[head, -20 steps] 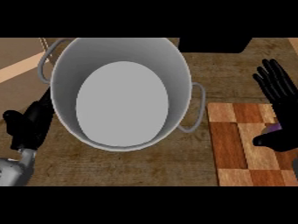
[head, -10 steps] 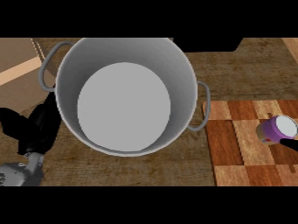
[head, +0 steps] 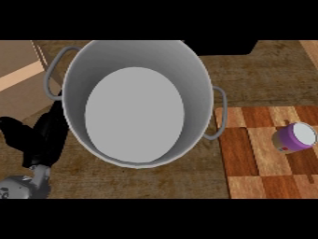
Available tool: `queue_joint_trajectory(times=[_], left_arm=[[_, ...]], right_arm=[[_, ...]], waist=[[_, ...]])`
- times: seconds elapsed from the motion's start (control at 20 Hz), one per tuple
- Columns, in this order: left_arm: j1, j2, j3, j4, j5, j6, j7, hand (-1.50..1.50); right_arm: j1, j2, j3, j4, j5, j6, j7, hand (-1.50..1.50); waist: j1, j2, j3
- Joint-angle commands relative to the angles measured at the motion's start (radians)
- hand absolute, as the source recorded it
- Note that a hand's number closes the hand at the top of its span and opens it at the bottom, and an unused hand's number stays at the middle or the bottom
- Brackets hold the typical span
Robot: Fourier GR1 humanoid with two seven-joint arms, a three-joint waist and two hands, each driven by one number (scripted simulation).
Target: Pick the can from the cutting board and place it in the pot
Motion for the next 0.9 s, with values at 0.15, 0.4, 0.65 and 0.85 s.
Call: queue_joint_trajectory(times=[0.15, 0.4, 0.65, 0.85], left_arm=[[-0.032, -0.011, 0.011, -0.036, 0.000, 0.006, 0.063, 0.00], [-0.030, -0.023, 0.017, 0.018, -0.022, -0.046, 0.012, 0.00], [-0.049, -0.052, 0.029, -0.007, -0.044, -0.043, 0.060, 0.00], [-0.006, -0.017, 0.064, -0.088, -0.038, -0.067, 0.105, 0.00]], right_arm=[[0.024, -0.181, -0.113, -0.080, -0.119, 0.226, 0.297, -1.50], [-0.043, -0.181, -0.013, -0.117, -0.120, 0.248, 0.515, -1.50], [-0.187, -0.141, 0.105, -0.092, -0.080, 0.247, 0.647, -1.50], [-0.165, -0.111, 0.078, -0.033, -0.080, 0.346, 0.647, -1.50]], waist=[[0.016, 0.004, 0.001], [0.032, 0.009, 0.001], [0.041, 0.010, 0.002], [0.037, 0.007, 0.003]])
